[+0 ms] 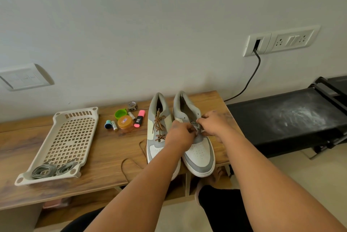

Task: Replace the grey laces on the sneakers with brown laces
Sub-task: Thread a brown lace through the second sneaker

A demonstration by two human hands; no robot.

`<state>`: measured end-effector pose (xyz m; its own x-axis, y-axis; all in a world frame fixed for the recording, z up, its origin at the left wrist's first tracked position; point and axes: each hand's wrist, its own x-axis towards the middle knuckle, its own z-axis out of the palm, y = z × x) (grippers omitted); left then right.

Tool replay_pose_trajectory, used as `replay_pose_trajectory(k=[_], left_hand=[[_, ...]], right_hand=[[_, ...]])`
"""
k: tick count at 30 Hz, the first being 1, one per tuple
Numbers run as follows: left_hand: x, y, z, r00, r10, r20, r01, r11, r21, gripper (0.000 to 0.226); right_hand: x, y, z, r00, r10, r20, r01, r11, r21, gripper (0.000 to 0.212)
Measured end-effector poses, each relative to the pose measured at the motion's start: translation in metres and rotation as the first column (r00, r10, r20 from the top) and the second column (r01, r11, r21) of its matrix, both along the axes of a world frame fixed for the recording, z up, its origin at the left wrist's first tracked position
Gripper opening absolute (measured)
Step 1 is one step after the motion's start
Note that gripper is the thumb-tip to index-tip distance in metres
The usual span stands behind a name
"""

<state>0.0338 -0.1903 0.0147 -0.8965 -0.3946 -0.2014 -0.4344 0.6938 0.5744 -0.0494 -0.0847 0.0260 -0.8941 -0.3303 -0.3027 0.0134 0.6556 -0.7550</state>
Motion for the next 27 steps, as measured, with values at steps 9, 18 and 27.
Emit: replay_pose_trajectory(k=[9, 18, 27], left_hand=[[-0.008, -0.001, -0.006, 0.988, 0.147, 0.049, -0.152, 0.872, 0.466, 0.021], [-0.009, 0.007, -0.014, 0.947, 0.312, 0.078, -0.305, 0.797, 0.521, 0.021], [0.003, 0.022, -0.032, 0.879, 0.474, -0.058, -0.397, 0.793, 0.461, 0.021]], right_hand=[[-0.006, -0.001, -0.004, 0.992, -0.033, 0.118, 0.043, 0.996, -0.080, 0.022], [-0.009, -0.001, -0.006, 0.988, -0.035, 0.153, 0.051, 0.993, -0.108, 0.018], [-0.005, 0.000, -0.003, 0.986, -0.059, 0.159, 0.083, 0.985, -0.149, 0.013]])
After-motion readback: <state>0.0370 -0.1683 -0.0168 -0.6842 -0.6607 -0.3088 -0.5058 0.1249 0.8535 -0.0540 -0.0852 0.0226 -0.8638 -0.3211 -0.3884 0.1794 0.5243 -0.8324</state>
